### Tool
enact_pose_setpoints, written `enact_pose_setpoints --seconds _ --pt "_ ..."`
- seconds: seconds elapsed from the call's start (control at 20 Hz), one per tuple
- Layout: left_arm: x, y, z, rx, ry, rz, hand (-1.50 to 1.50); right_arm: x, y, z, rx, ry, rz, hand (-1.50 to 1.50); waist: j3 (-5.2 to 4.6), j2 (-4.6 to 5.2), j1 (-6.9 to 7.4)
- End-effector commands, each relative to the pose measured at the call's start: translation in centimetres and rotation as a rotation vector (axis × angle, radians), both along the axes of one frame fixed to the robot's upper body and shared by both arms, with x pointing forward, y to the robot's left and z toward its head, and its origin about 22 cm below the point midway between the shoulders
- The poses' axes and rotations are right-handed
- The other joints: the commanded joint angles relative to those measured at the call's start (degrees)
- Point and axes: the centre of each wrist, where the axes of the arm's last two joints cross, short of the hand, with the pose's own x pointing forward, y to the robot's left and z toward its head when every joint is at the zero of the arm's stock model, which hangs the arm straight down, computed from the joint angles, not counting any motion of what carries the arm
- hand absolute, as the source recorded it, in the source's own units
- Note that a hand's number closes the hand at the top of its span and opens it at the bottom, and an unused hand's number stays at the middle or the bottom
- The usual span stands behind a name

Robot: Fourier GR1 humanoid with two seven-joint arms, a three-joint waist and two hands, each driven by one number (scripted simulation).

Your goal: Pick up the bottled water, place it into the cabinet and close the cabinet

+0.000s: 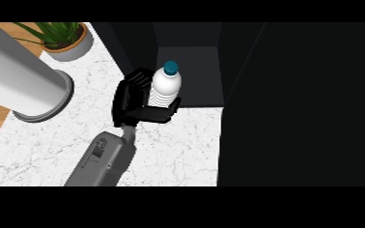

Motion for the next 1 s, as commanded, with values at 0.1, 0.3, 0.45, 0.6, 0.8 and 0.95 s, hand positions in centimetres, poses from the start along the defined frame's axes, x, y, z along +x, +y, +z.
enact_pose_setpoints --seconds 0.1,0.3,0.45,0.6,0.8,0.95 --pt "5.7 -4.9 7.0 0.095 -0.07 -0.013 1.5 -0.3 1.1 0.4 0.025 0.0 0.016 -1.5 0.18 0.82 -2.1" --pt "6.4 -4.4 5.5 0.164 -0.043 0.032 1.5 0.2 0.0 0.5 0.018 -0.014 0.013 -1.5 0.17 1.28 -3.07" --pt "6.4 -4.8 5.4 0.189 -0.039 0.082 1.5 0.1 0.5 -0.2 0.019 0.017 0.014 -1.5 0.16 1.28 -3.3" --pt "6.9 -4.4 6.1 0.24 -0.04 0.123 1.5 0.6 -0.2 -0.4 0.02 -0.003 0.033 -1.5 0.23 1.49 -3.79" --pt "7.0 -4.1 5.6 0.307 -0.036 0.158 1.5 0.6 0.5 -0.4 0.01 0.008 0.073 -1.5 0.19 1.6 -4.0" --pt "7.0 -3.6 4.9 0.338 -0.032 0.196 1.5 0.9 -0.7 0.7 -0.006 -0.011 0.059 -1.5 0.16 1.98 -4.56"
